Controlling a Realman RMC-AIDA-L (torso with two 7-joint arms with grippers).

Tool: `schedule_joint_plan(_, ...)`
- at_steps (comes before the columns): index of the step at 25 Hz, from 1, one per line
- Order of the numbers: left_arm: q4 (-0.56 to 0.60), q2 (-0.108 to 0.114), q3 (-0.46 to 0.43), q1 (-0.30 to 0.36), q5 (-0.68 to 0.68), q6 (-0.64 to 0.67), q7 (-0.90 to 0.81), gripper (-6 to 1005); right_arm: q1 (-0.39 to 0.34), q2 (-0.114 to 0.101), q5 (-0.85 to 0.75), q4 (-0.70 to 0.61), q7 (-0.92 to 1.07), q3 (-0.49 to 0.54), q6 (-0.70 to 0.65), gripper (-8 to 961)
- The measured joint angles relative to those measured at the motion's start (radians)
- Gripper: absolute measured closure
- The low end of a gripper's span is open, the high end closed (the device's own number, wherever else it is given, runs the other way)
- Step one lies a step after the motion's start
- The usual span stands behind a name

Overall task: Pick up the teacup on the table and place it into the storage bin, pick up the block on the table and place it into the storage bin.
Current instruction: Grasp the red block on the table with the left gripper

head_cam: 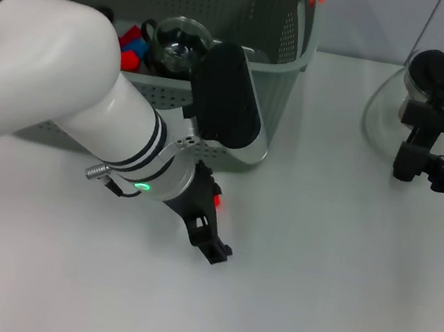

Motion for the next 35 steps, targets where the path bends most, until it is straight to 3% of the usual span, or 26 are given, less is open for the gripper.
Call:
schedule_joint_plan(7, 0.065, 0.002, -0.068, 0.019, -0.098, 0.100, 0.076, 133, -0.002, 0.000, 0.000, -0.003, -0.001, -0.001, 0.000, 8)
schedule_joint_plan(17, -0.073, 0.008, -0.091, -0.026, -0.083, -0.014, 0.098, 159, -0.003, 0.000, -0.002, 0.003, -0.011, -0.002, 0.000, 8)
schedule_joint_plan(30, -0.100, 0.009, -0.097, -0.032, -0.081, -0.056, 0.110, 193, -0.003, 0.000, -0.004, 0.004, -0.012, -0.002, -0.002, 8)
schedule_joint_plan(35, -0.101, 0.009, -0.100, -0.031, -0.081, -0.069, 0.115, 431, -0.003, 0.000, -0.005, 0.004, -0.012, -0.002, -0.002, 8)
